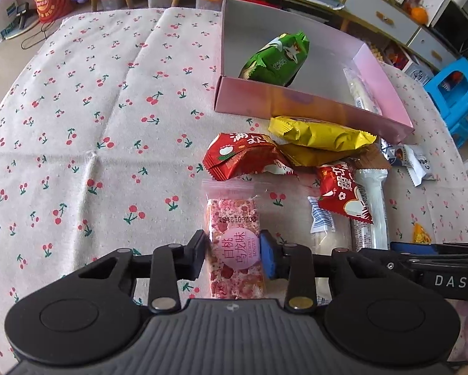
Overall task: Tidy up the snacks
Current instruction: 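Grasp the pink candy bag with the left gripper while the right gripper grasps the silver-wrapped bar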
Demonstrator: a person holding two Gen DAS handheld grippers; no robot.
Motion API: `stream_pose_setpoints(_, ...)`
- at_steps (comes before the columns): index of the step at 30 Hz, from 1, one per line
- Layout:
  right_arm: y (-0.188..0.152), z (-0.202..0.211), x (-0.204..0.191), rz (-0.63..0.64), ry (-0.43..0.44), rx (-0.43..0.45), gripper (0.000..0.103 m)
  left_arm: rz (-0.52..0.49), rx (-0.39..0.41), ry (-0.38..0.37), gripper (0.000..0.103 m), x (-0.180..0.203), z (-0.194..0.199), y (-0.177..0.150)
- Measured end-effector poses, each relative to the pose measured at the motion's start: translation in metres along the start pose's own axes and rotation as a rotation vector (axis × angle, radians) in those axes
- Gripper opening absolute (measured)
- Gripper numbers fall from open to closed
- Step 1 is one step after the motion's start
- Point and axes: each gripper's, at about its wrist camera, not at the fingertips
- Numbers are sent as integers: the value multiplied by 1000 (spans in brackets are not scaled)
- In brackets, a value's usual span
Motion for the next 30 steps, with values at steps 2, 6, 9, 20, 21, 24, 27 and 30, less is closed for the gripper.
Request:
stream_pose_setpoints(2, -1, 1, 1, 3, -2, 2, 44, -5, 7, 12, 33, 1, 1, 0)
stream_pose_setpoints(6, -1, 4, 8, 1, -39, 7, 43, -14, 12, 27, 33, -1, 1, -1)
stream_pose_setpoints(9, -1, 7, 11, 17, -85, 25, 44, -12, 6, 27, 34, -3, 2, -1)
stream_pose_setpoints(20, -2, 1, 2, 87, -107, 36, 32, -32, -12, 25, 38, 0, -1, -2)
stream_pose_setpoints(21, -2, 1, 2, 84, -99, 34, 32, -29, -12, 26, 33, 0, -1, -2)
stream_pose_setpoints(24, -1, 3, 5, 66, -77, 28, 30, -13, -14, 2, 32, -3, 1, -1)
stream_pose_setpoints(27, 0, 8, 9, 38, -56, 30, 30, -10, -14, -23, 31, -4, 4, -2)
stream_pose_setpoints(30, 1, 16, 11, 20, -41, 47, 30, -2, -2, -58, 31, -5, 11, -1)
Point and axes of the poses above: each gripper's, at about its wrist camera, not at the fingertips, and z roughly against the way its jaws point, x to its right, y to its top, and after that the axes turned 6 degrees about y, right-handed
